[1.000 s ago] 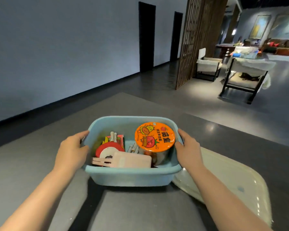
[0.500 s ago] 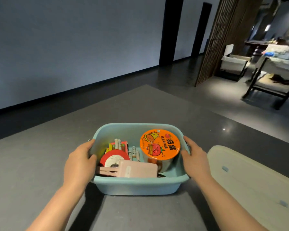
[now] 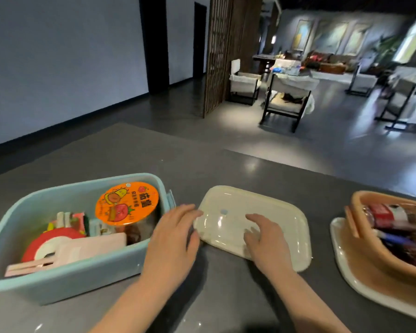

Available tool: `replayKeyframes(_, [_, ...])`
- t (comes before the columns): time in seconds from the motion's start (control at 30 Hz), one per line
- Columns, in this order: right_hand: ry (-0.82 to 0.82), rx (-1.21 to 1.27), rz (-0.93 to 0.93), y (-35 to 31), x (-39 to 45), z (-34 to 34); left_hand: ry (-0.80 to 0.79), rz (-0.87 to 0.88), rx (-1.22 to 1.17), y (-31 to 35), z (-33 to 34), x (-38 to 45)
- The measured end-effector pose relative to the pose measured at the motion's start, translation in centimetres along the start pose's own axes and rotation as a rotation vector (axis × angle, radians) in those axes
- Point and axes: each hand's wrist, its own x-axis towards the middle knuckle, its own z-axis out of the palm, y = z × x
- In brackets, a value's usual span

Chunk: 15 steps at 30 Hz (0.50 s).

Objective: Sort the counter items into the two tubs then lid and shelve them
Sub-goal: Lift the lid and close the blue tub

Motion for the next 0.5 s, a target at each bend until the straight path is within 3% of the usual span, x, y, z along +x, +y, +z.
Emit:
replayKeyframes(0.13, [-0.076,-0.292,0.052,6.1,-2.5,-3.3,-0.234,-0.03,-0.076,1.3,8.2,0.3])
replayKeyframes(0.23, [-0.061,-0.256,0.036,8.6,-4.2,-3.7,-0.322,-0.064,-0.051,1.2,11.9,0.0])
replayKeyframes(0.33, [-0.001,-0.157,0.029,9.5,-4.9,-3.2,-0.312,-0.06,-0.024,1.0,13.6,-0.6])
replayKeyframes(0.5, [-0.008,-0.242,-0.044,9.1,-4.1,-3.4,-0.239,-0.086,-0.032,1.3,13.2,-0.2])
